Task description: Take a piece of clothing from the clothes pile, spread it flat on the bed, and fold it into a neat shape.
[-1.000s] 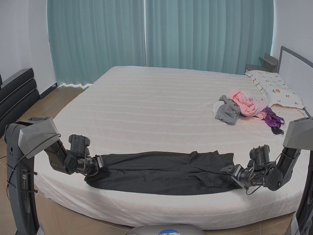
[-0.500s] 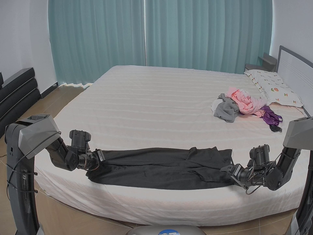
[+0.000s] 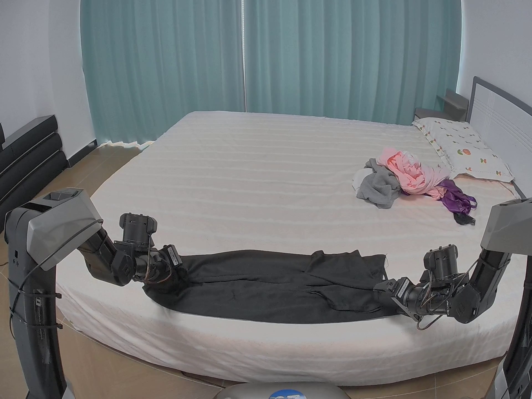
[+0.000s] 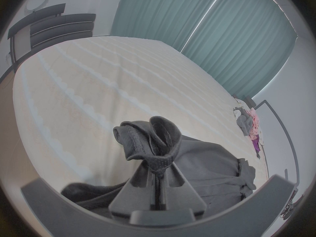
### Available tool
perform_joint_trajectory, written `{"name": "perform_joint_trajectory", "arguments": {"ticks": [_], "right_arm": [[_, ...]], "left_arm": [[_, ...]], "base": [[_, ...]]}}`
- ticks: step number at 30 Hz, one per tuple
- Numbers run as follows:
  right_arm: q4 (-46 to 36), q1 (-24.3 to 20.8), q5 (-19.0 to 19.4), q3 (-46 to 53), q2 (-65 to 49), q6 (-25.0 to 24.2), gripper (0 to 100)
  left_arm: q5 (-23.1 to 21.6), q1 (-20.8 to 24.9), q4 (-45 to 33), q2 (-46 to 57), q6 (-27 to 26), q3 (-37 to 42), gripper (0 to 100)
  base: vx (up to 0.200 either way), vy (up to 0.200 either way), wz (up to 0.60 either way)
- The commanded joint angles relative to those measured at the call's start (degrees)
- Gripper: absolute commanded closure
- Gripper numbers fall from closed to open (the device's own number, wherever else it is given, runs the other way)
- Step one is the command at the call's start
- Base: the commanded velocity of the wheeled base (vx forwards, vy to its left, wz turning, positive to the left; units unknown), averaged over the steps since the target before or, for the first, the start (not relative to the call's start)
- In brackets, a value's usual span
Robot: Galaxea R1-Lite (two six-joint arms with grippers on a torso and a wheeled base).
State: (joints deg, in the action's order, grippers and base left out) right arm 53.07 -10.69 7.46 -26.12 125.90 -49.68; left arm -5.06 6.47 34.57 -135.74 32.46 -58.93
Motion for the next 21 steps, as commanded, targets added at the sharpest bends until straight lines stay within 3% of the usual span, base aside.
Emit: {"name": "perform_joint_trajectory", "arguments": {"ticks": [1,9,21], "right_arm": [[0.11,-0.03,0.01,0.02,-0.13,-0.16,0],[1.51,0.06,0.01,0.20,-0.05,-1.39,0],[4.15,0.14,0.01,0.64,0.66,-2.53,0]], "left_arm": [[0.05,1.09,-0.12,1.53,1.55,-0.05,100],[0.14,2.58,-0.73,3.99,2.78,-0.31,100],[0.58,6.45,-11.02,7.25,5.42,-7.25,100]], "base": [[0.000,-0.200,0.00],[0.000,-0.200,0.00],[0.000,-0.200,0.00]]}}
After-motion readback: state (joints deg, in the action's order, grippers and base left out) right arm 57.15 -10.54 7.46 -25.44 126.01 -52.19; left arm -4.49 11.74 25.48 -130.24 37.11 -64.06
